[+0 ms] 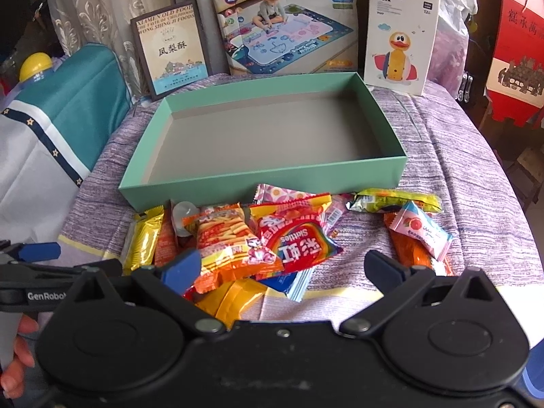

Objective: Organize snacks
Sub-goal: 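Move both tools toward the snack pile in front of the green tray, then grasp the yellow wafer bar with left tool while right tool grasps orange stick-snack bag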

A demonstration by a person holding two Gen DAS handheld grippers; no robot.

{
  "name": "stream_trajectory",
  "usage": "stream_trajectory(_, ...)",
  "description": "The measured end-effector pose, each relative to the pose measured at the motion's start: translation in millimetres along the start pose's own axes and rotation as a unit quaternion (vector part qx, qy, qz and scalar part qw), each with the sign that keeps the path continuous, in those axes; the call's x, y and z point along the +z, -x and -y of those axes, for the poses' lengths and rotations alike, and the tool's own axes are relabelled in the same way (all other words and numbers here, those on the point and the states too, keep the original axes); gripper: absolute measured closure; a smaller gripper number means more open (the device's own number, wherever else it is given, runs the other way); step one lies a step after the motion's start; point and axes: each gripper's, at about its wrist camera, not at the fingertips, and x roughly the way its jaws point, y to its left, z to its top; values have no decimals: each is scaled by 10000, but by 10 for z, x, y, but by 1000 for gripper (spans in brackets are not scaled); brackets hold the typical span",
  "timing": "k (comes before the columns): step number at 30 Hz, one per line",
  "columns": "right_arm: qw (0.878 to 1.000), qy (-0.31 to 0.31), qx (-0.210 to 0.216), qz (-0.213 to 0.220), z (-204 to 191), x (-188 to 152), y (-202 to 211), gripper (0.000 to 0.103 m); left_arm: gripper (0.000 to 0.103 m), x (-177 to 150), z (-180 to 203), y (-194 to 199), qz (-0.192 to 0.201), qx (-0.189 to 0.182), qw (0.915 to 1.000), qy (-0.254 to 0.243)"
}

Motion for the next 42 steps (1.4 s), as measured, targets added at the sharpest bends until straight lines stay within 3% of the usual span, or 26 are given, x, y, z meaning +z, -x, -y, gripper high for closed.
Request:
stream_trajectory(3,10000,46,-69,46,-4,5,6,0,0,9,-24,-16,-20,-14,10000,40)
stream_trajectory(32,9954,-25,881,-378,-50,283,-211,0,0,68,-267,-367,-246,35,9993,280)
stream_trajectory(36,9933,14,1071,-441,-116,416,-340,9,0,116,-363,-492,-342,-18,9984,445)
stream_trajectory(38,9926,51,1080,-560,-185,478,-467,18,0,156,-335,-553,-351,-45,9986,404)
stream_trajectory(42,9899,71,1114,-872,-293,537,-782,26,0,212,-216,-731,-430,-97,9988,223)
